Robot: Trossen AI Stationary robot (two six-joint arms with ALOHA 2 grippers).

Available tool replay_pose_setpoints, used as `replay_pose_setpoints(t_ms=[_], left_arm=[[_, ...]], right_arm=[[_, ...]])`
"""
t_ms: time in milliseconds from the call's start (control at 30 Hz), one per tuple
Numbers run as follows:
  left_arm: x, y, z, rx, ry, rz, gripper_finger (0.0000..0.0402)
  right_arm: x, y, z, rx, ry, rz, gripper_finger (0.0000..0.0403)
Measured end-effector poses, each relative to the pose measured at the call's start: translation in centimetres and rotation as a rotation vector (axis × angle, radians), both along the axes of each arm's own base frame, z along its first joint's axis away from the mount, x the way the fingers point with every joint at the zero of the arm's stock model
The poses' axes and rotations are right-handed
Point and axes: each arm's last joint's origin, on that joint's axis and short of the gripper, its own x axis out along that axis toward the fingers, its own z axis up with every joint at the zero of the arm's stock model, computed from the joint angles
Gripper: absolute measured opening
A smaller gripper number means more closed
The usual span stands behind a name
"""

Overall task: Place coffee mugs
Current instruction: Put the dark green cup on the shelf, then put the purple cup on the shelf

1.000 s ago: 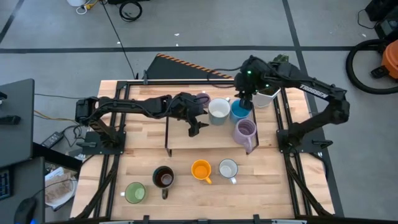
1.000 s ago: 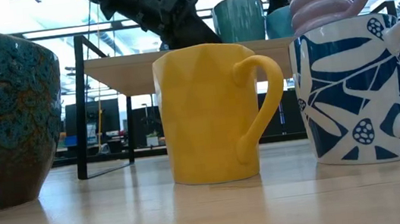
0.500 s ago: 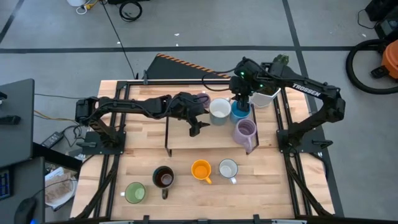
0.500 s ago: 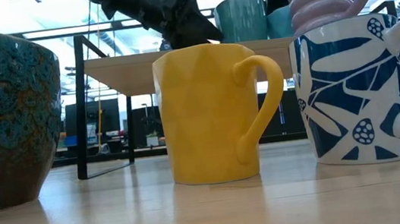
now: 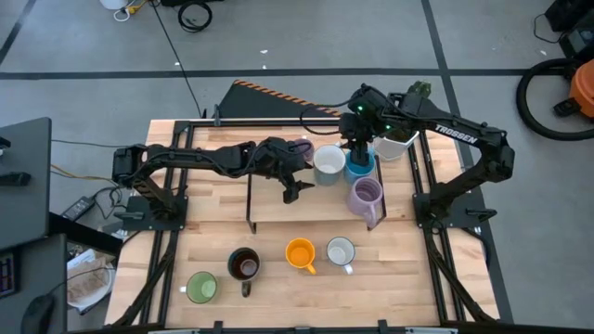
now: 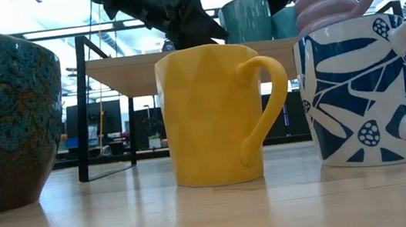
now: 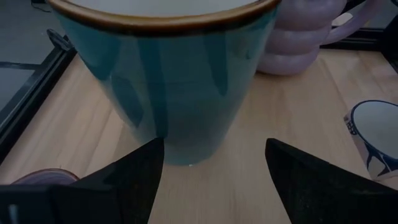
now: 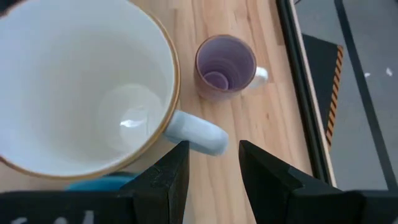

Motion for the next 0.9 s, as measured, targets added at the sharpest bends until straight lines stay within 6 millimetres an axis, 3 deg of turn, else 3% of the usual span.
replay_pose_setpoints(t_ms=[467, 900], left_arm=[[0.0, -0.8, 0.0, -0.006, 0.006, -0.054, 0.0288], [-2.2, -0.8, 2.5, 0.008, 0.014, -0.049, 0.0288]], right_arm=[[0.2, -0.2, 0.4, -0.044, -0.035, -0.017, 0.0146], [-2.7, 1.0, 2.8, -0.088, -0.101, -0.035, 0.0146]])
